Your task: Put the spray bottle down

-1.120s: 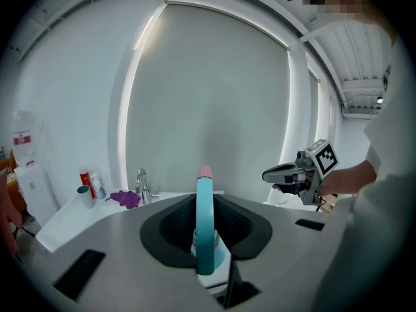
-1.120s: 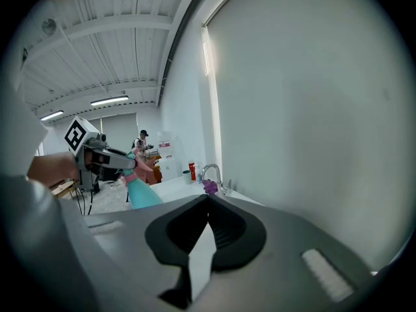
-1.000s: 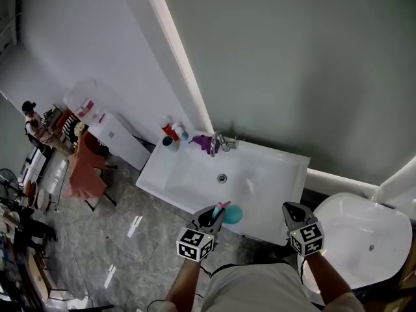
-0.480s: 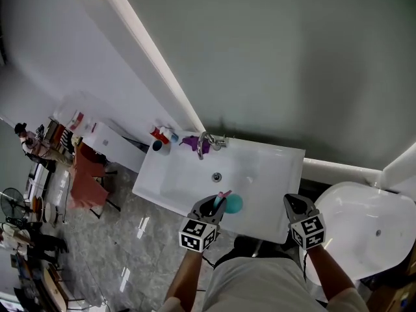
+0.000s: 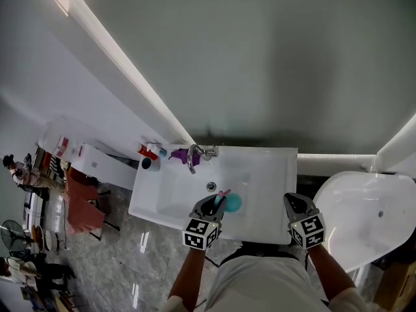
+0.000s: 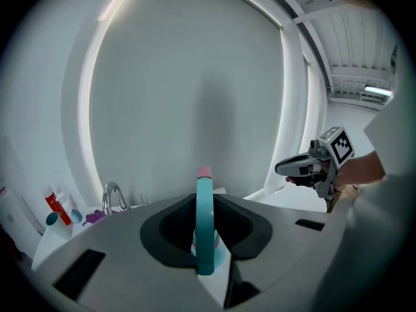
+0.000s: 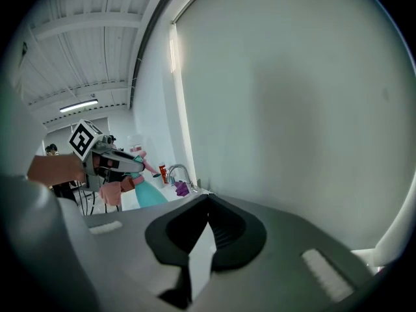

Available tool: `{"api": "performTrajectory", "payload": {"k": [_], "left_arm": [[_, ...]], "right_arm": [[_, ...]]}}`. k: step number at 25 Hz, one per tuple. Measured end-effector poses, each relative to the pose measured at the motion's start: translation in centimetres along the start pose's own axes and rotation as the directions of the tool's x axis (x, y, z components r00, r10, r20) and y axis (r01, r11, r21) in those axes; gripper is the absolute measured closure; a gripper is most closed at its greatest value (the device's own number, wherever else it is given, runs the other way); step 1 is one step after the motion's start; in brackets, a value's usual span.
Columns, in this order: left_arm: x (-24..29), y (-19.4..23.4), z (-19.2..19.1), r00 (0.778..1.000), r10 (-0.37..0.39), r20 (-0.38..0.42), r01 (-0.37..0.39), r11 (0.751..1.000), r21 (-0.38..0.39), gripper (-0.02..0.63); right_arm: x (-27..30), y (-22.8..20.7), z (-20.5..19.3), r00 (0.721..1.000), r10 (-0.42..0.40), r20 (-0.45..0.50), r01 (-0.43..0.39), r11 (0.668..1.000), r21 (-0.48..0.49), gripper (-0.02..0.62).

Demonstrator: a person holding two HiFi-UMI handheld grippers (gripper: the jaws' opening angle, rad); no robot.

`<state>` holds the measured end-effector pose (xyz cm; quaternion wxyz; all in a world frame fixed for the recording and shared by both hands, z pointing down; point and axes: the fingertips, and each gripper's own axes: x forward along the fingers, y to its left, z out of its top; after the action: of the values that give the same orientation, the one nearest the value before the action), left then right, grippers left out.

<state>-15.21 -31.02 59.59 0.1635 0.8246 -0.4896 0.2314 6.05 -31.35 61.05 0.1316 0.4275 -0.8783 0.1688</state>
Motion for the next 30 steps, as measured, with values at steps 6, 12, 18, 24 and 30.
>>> {"api": "performTrajectory", "payload": {"k": [6, 12, 18, 24, 30], "left_arm": [[3.6, 2.9, 1.0, 0.999, -0.045, -0.008, 0.045, 0.999, 0.017, 0.537], [8.2, 5.6, 1.4, 0.997, -0.074, -0.028, 0.075, 0.997, 0.032, 0.537], [13.4, 8.6, 1.4, 0.995, -0.075, -0.068, 0.079, 0.995, 0.063, 0.536], [18.4, 11.5, 1.0, 0.993, -0.057, -0.1, 0.065, 0.995, 0.075, 0.536], [22.2, 12.9, -0.4, 0.99, -0.042, -0.137, 0.055, 0.994, 0.092, 0.536]], "right_arm": [[1.5, 0.4, 0.1, 0.999, -0.053, -0.01, 0.054, 0.998, 0.013, 0.584], [2.3, 0.0, 0.5, 0.993, -0.121, -0.003, 0.121, 0.992, 0.048, 0.584], [2.7, -0.7, 0.4, 0.981, -0.194, -0.002, 0.193, 0.975, 0.109, 0.584], [3.3, -0.9, -0.5, 0.968, -0.251, -0.021, 0.252, 0.957, 0.147, 0.584], [3.7, -0.2, -0.8, 0.959, -0.281, -0.039, 0.284, 0.946, 0.155, 0.584]]}}
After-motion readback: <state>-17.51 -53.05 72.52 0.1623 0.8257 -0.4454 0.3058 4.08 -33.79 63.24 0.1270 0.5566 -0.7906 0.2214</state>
